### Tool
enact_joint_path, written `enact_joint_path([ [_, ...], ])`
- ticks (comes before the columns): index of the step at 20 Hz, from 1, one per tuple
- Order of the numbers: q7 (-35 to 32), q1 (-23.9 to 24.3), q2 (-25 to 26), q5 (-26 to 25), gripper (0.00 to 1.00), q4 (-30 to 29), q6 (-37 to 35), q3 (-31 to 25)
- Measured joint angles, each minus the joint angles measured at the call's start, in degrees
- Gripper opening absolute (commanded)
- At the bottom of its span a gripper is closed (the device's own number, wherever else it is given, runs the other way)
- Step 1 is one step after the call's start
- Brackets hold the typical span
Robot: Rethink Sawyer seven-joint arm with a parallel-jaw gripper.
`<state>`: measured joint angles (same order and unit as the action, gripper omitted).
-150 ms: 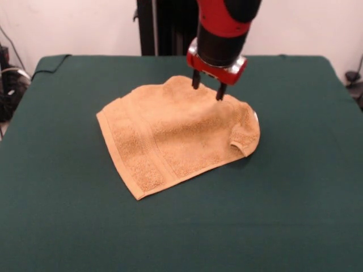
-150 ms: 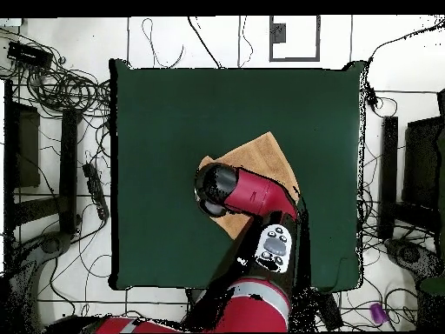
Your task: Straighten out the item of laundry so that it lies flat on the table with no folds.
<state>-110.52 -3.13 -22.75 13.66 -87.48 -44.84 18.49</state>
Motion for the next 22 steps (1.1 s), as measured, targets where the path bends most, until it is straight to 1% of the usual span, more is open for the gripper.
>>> enact_joint_path([
  [10, 0.0, 0.45, 0.56, -0.98, 1.0, 7.24, -6.13, 0.75],
  [15, 0.0, 0.7, 4.3, -0.96, 1.0, 14.17, -6.85, 0.74],
  [18, 0.0, 0.7, 5.92, -0.89, 1.0, 16.1, -6.82, 0.74],
  [19, 0.0, 0.67, 7.72, -0.74, 1.0, 17.79, -6.83, 0.75],
  [22, 0.0, 0.68, 9.7, -0.6, 1.0, 19.16, -6.83, 0.73],
])
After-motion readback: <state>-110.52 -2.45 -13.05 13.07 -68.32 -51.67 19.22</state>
